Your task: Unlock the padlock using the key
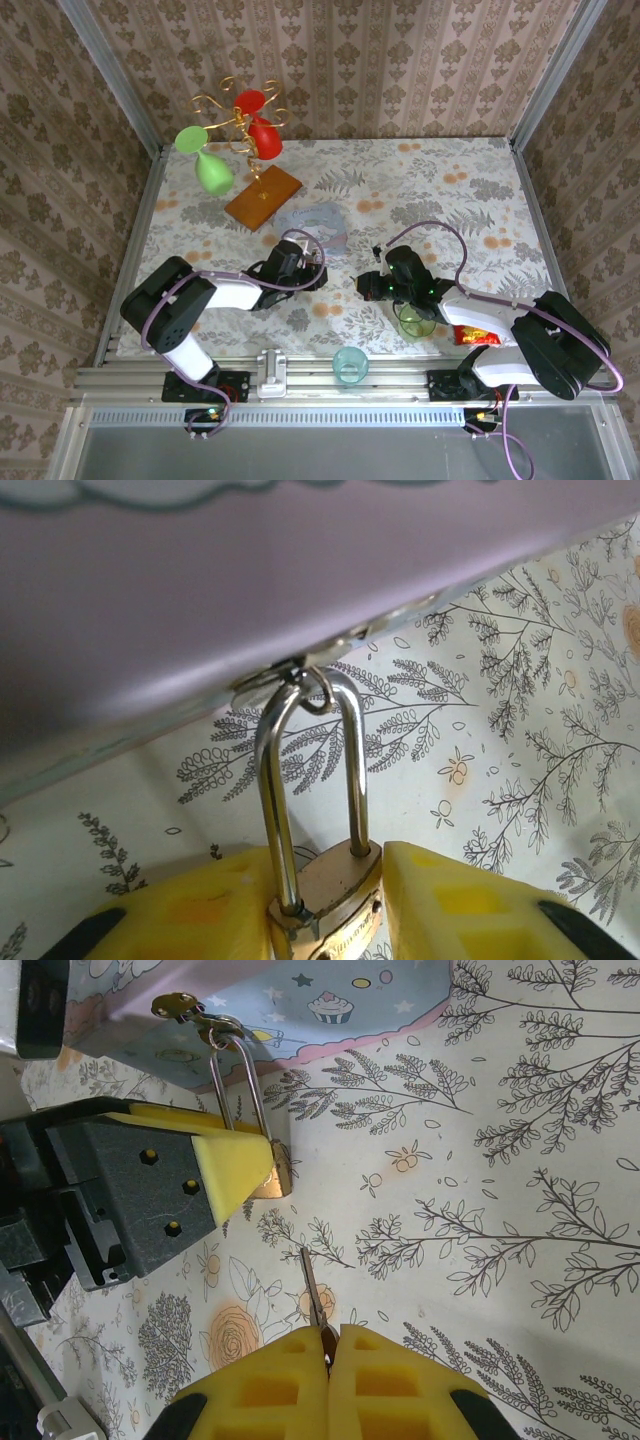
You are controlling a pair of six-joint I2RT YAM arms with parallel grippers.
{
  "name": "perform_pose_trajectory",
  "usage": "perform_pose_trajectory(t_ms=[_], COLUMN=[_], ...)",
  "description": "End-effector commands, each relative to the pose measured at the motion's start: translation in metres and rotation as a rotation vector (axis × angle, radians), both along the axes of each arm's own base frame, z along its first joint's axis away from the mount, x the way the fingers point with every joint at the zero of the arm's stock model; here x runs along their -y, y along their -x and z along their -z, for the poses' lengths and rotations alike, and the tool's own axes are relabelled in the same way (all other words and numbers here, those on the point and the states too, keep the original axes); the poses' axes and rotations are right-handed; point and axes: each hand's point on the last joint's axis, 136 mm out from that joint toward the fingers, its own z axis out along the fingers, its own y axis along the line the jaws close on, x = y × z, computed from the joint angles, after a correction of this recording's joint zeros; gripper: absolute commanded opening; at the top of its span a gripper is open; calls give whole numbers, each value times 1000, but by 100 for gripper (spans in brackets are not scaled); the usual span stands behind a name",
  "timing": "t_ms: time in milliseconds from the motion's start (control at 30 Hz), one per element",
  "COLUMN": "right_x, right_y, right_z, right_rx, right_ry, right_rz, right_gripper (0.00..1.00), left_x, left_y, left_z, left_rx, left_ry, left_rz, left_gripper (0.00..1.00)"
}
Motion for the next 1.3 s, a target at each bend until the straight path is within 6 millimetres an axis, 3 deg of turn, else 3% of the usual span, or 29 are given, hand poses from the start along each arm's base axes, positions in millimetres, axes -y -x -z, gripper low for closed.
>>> perform_pose_trajectory(t_ms=[0, 533, 900, 1267], right_x=[6, 4, -24, -56], right_y=[0, -1, -6, -8], right_z=[1, 4, -2, 3], right_rx=[19, 10, -81, -109], right_ry=[14, 0, -140, -225], right_rz=[15, 19, 39, 5], right_gripper=[0, 0, 0, 0], left_x=[-1, 3, -6, -10], left_y=[6, 2, -18, -22], left_z=[6, -8, -36, -42], left_rx=[-21, -11, -3, -21], left_ry=[2, 78, 311, 444], left_rz=[-12, -48, -218, -304], left_gripper=[31, 16, 9, 4])
